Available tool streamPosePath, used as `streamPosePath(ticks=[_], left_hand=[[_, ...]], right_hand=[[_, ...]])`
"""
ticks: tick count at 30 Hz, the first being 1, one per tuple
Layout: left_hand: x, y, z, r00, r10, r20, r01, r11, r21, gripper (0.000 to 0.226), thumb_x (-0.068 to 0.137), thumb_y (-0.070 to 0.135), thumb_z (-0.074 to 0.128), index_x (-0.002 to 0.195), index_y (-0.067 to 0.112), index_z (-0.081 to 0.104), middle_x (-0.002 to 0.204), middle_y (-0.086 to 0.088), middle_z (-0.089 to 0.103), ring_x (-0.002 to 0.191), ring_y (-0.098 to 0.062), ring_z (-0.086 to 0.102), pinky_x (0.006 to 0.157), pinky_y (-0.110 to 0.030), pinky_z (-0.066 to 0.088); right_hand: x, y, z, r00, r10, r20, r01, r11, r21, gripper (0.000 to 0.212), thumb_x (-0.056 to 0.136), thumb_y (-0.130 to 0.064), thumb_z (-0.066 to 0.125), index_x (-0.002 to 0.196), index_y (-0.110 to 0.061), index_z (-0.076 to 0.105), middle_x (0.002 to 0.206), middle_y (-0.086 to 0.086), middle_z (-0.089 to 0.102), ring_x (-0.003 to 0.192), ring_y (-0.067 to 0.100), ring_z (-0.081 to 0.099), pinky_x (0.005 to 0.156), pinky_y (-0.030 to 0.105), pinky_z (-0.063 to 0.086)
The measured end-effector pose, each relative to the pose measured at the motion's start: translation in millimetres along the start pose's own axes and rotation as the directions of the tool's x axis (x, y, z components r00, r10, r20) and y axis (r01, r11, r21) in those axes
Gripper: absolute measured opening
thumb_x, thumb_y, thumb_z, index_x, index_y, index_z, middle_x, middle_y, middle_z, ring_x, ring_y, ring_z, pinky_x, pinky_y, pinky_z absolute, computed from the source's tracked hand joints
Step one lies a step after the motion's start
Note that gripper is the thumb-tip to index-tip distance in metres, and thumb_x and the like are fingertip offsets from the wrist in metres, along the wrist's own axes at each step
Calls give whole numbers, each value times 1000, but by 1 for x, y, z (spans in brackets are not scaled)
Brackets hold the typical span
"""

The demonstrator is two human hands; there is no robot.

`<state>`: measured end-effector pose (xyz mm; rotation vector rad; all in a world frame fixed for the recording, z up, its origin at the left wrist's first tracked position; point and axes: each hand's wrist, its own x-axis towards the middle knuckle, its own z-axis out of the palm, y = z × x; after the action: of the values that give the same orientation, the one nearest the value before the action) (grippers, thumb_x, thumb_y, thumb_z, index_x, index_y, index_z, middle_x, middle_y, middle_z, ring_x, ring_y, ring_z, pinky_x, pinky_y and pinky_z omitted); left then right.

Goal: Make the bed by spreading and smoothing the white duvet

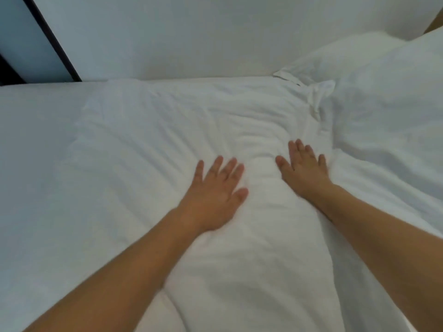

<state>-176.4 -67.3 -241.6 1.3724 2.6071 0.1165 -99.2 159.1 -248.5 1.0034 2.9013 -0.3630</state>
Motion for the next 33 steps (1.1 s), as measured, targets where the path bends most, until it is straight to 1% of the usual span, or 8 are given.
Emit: streamPosePath(ticks=[4, 7, 11, 13, 16, 19, 26, 33], left_hand=[[-95, 46, -1, 885, 356, 300, -310, 931, -191, 59, 102, 52, 13, 155, 32, -5, 161, 16, -12, 145, -3, -19, 119, -36, -14], [-191, 75, 2, 796, 448, 407, -376, 893, -246, 62, 102, 54, 16, 155, 31, -6, 160, 17, -14, 144, 2, -21, 118, -27, -14], [-244, 78, -7, 880, 310, 359, -247, 945, -213, 59, 104, 49, 24, 157, 25, 10, 163, 9, 4, 148, -5, 0, 118, -21, -4], [-245, 73, -12, 943, 176, 281, -162, 984, -75, 59, 103, 50, 24, 156, 25, 14, 164, 5, 8, 149, -10, 5, 119, -27, -1], [-259, 51, -3, 990, -77, 116, 55, 982, 182, 65, 100, 56, 13, 156, 26, 2, 164, 6, -4, 150, -15, -7, 120, -43, -8], [-296, 43, 19, 973, -228, 34, 221, 966, 133, 66, 99, 56, 7, 156, 26, -5, 163, 6, -11, 149, -16, -14, 119, -45, -12], [-324, 56, 1, 969, -185, 164, 165, 978, 127, 64, 101, 49, 23, 157, 24, 3, 164, 3, -2, 150, -20, -6, 120, -45, -6], [-240, 38, -22, 981, -195, 8, 195, 981, -16, 63, 102, 38, 31, 156, 16, 8, 164, -4, 7, 150, -24, 4, 121, -43, 5]], right_hand=[[-90, 4, 3, 997, -51, 54, 55, 995, -83, 66, 101, -50, 16, 157, -17, 3, 164, 2, 0, 151, 21, 2, 121, 46, 0], [-155, 11, 0, 992, -63, 112, 76, 990, -115, 66, 101, -50, 15, 157, -18, 1, 164, 2, -3, 151, 20, -2, 121, 45, -4], [-231, 3, 0, 981, -81, 179, 97, 992, -85, 69, 99, -53, 19, 157, -20, 0, 164, 2, -6, 151, 20, -6, 121, 46, -6], [-264, -5, 4, 975, -106, 196, 125, 988, -90, 72, 98, -55, 21, 157, -19, -2, 164, 2, -9, 151, 21, -9, 121, 46, -7], [-310, -16, 19, 970, -155, 188, 176, 979, -104, 71, 100, -54, 18, 156, -18, -4, 164, 3, -10, 150, 21, -10, 120, 45, -9], [-349, -20, 34, 970, -172, 171, 187, 980, -75, 68, 101, -52, 14, 156, -16, -3, 164, 3, -10, 150, 20, -10, 120, 44, -9], [-370, -30, 5, 947, -160, 280, 187, 980, -72, 73, 99, -54, 21, 156, -16, -3, 164, 2, -11, 151, 21, -8, 121, 48, -6], [-329, -38, 12, 974, -211, 76, 216, 974, -62, 73, 99, -53, 20, 156, -15, -4, 164, 1, -12, 150, 18, -14, 120, 47, -10]])
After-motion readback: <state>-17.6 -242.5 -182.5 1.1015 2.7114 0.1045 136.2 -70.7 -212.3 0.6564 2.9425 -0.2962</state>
